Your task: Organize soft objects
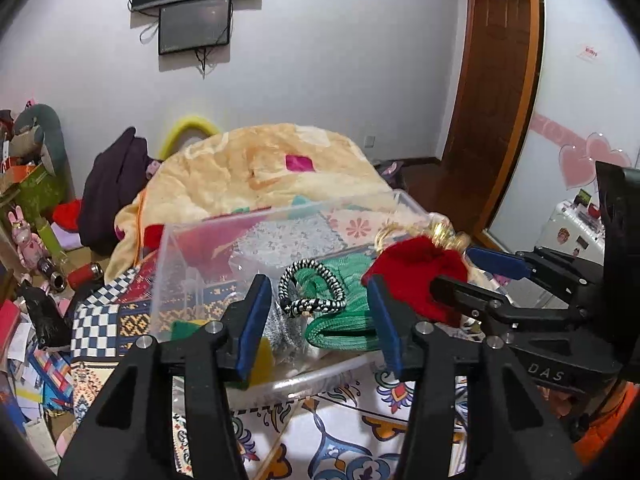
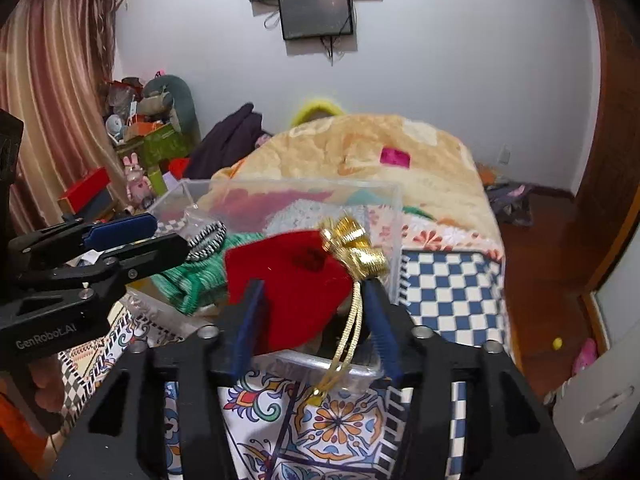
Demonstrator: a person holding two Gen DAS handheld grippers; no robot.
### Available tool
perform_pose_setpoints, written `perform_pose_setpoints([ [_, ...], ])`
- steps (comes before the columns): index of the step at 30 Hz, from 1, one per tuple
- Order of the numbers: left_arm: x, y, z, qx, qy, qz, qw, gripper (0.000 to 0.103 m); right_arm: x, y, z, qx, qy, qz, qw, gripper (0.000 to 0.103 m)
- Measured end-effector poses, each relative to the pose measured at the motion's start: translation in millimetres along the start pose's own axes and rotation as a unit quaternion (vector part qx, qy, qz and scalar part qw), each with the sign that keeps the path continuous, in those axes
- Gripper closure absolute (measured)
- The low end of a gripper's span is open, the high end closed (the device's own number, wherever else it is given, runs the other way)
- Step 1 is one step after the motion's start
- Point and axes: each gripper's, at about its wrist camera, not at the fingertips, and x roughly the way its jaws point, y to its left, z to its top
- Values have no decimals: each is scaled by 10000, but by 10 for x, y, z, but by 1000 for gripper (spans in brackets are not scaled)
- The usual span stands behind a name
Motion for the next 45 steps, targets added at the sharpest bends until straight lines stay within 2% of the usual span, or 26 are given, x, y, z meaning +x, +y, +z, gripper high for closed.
perform_pose_setpoints([
  [6,-455,-20,77,-43,-495,63,9987,47,-383,32,120,-50,-418,19,9991,49],
  [11,-919,-66,124,-22,-1011,151,9948,45,-804,104,218,-82,-959,82,9953,47],
  [21,-1670,-129,144,-7,-1873,250,9820,28,-1417,284,334,-211,-1800,185,9833,42],
  [24,-1788,-152,119,-9,-1985,235,9798,19,-1488,334,322,-226,-1972,156,9800,31],
  [27,-1877,-159,84,-50,-2080,199,9779,11,-1521,368,319,-228,-2071,167,9779,29],
  [30,-1914,-158,75,-68,-2120,211,9770,6,-1498,389,326,-198,-2142,159,9765,19],
  [32,-1926,-162,63,-87,-2131,205,9768,2,-1498,403,315,-187,-2157,168,9761,19],
  [34,-1932,-162,53,-122,-2133,195,9767,2,-1511,401,279,-168,-2159,180,9761,18],
  [39,-1918,-156,46,-141,-2103,188,9774,1,-1493,411,237,-141,-2179,162,9757,8],
  [45,-1915,-159,31,-130,-2085,190,9777,1,-1517,398,179,-118,-2191,174,9755,6],
])
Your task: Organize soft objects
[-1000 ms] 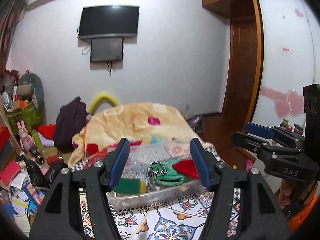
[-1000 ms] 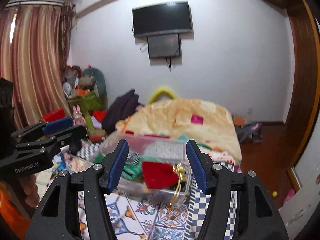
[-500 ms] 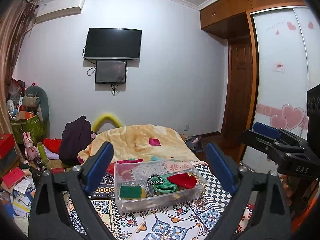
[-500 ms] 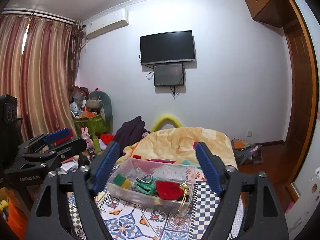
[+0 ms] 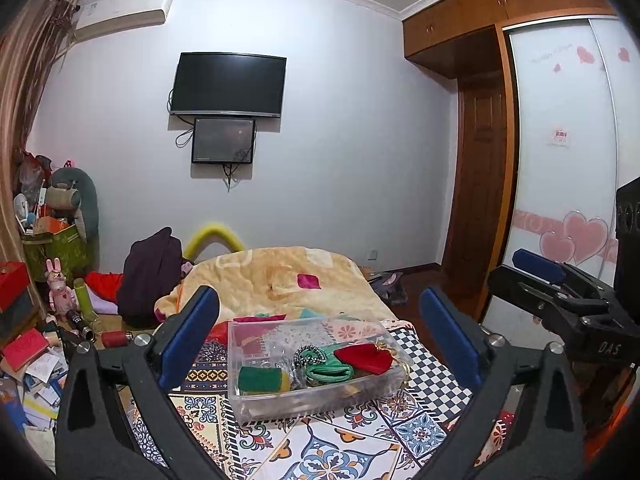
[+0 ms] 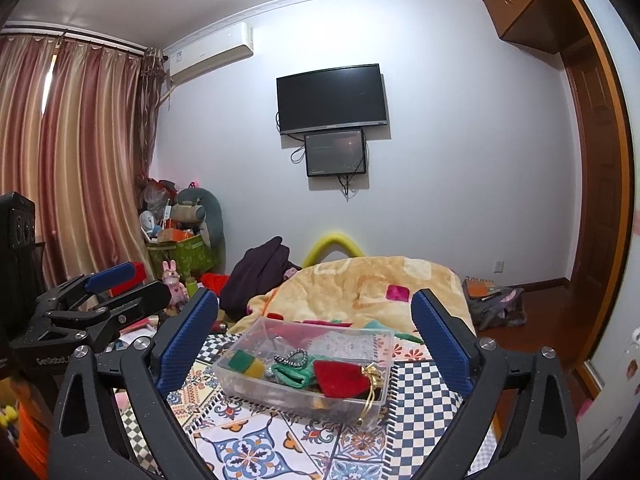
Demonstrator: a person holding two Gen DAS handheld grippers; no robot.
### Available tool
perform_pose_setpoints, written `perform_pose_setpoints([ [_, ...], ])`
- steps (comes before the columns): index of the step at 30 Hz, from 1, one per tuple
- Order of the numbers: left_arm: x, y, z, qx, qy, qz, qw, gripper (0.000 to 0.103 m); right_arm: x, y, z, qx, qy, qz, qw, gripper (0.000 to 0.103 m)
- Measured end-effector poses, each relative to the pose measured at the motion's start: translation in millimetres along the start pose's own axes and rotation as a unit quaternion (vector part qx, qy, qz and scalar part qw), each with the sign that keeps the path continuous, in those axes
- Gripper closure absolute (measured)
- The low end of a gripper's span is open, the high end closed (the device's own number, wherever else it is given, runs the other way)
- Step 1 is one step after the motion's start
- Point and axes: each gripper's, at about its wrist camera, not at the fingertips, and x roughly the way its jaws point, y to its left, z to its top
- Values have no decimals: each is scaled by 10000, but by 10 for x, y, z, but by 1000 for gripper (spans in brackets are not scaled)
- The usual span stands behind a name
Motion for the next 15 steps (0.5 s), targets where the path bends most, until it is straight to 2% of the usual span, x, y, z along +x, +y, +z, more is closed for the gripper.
perform_pose_setpoints([
  [15,5,-14,-20,29,-7,63,10000,0,-34,5,-23,11,7,25,10000,6],
])
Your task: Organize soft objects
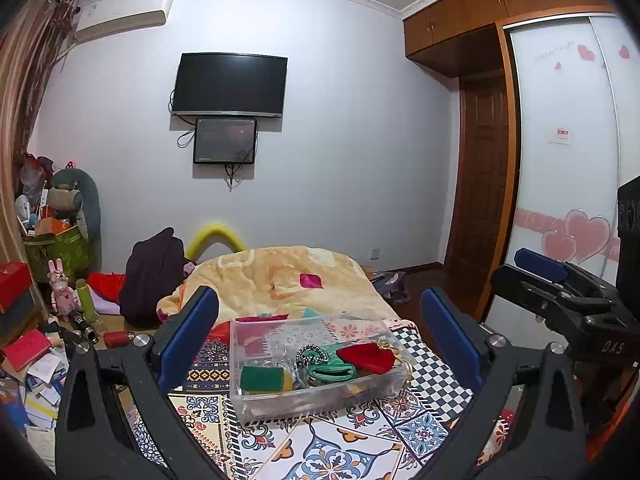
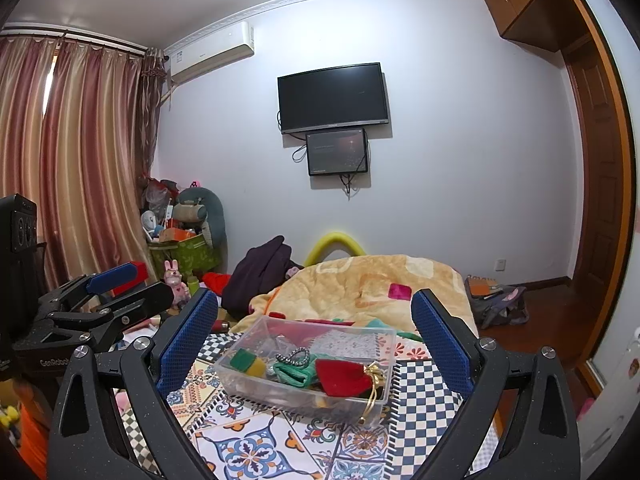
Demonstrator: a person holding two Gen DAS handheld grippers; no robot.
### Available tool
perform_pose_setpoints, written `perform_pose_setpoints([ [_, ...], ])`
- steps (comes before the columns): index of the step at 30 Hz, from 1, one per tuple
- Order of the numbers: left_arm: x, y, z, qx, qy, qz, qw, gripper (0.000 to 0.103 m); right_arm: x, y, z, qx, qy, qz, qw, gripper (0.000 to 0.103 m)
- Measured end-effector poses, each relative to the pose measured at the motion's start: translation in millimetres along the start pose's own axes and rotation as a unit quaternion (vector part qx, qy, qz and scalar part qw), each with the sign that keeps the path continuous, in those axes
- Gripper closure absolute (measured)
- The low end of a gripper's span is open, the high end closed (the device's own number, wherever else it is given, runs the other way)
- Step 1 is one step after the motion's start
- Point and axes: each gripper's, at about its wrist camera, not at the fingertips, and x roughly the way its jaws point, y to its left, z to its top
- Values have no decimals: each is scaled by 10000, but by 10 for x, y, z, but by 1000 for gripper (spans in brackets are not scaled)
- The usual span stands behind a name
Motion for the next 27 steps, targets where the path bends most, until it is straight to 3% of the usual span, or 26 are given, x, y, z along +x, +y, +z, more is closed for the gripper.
perform_pose_setpoints([
  [27,17,-42,-23,32,46,-91,9999,0,-12,-9,-35,37,59,-58,10000,0],
])
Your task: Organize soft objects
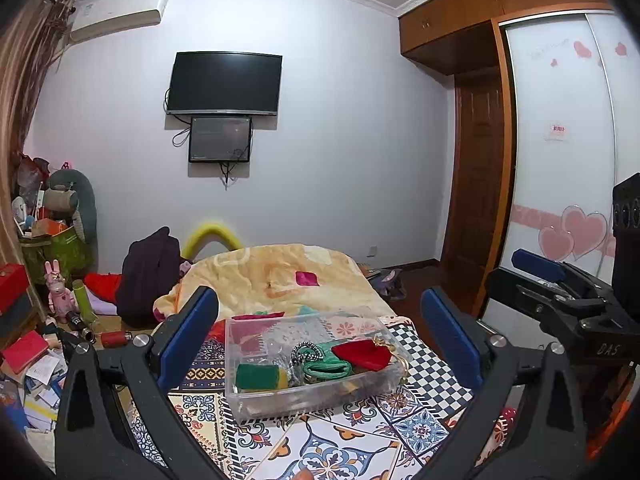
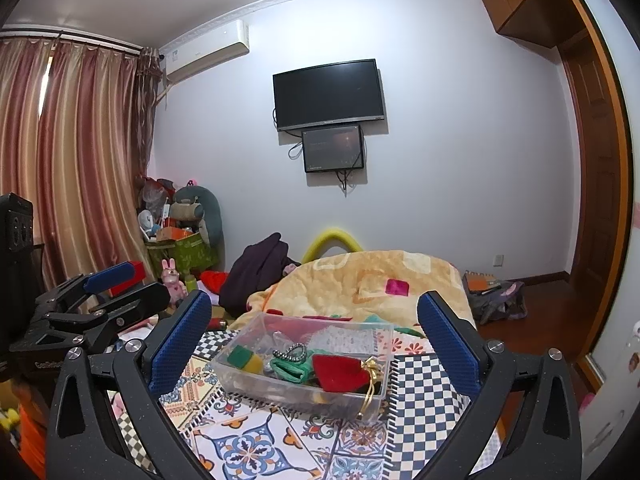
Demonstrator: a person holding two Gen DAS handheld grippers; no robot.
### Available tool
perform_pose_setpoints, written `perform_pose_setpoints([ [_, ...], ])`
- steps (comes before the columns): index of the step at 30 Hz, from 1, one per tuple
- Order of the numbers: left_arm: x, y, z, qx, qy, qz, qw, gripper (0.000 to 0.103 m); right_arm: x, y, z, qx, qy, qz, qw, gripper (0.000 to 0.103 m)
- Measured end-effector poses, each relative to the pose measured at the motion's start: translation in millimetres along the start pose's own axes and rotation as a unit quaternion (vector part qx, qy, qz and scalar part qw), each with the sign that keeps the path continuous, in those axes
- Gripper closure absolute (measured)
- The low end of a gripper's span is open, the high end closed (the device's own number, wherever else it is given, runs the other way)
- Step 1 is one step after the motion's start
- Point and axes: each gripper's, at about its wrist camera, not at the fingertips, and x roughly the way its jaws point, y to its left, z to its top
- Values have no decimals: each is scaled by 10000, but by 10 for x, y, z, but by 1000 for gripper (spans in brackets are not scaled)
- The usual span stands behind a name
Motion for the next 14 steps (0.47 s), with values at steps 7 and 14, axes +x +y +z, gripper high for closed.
perform_pose_setpoints([
  [7,12,32,1,-121,90,-68,9999,0,-1,19,0,-93,49,-13,9999,0],
  [14,0,30,-1,-71,72,-62,9999,0,-2,10,-12,-74,87,-1,9999,0],
])
